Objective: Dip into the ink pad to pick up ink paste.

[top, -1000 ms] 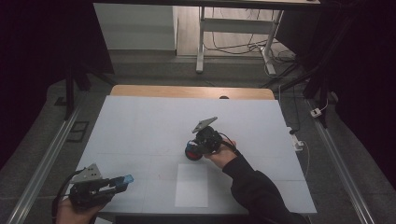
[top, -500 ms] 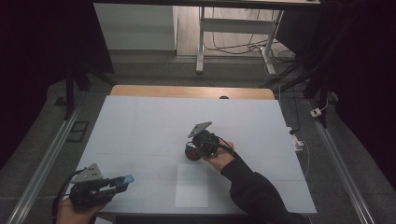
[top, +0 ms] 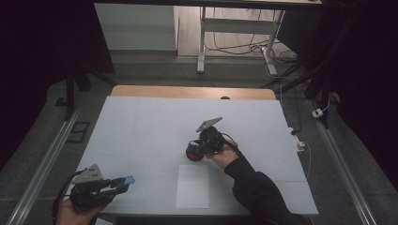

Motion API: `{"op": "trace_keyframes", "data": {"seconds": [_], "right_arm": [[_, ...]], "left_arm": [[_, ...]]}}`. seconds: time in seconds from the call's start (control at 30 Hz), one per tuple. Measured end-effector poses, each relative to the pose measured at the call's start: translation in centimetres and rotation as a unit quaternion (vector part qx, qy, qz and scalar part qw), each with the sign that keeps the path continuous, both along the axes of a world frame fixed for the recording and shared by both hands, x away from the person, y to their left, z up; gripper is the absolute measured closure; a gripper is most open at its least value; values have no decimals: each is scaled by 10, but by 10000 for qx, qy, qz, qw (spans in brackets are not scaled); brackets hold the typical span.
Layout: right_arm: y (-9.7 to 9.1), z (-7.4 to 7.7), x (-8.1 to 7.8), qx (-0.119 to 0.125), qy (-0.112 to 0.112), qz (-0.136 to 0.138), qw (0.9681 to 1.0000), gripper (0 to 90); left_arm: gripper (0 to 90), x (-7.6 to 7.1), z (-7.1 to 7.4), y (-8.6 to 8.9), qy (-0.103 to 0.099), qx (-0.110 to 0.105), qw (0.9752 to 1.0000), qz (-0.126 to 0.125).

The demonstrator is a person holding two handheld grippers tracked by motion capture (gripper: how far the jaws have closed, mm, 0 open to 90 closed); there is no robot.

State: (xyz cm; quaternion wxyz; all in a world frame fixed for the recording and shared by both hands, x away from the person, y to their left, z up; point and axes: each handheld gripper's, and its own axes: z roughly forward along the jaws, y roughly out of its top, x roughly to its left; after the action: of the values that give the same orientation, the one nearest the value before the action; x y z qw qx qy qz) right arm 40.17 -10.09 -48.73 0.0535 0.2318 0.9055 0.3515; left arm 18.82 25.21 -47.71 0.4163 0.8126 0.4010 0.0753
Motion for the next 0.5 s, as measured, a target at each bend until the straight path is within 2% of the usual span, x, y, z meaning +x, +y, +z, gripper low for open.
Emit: {"op": "trace_keyframes", "data": {"seconds": [0.23, 0.5], "right_arm": [[-3, -1, 3, 133, 131, -42, 9998, 700], [-2, 0, -1, 62, -15, -13, 10000, 697]], "left_arm": [[687, 0, 0, 0, -4, 9, 10000, -37], [686, 0, 0, 1, 2, -33, 10000, -39]]}}
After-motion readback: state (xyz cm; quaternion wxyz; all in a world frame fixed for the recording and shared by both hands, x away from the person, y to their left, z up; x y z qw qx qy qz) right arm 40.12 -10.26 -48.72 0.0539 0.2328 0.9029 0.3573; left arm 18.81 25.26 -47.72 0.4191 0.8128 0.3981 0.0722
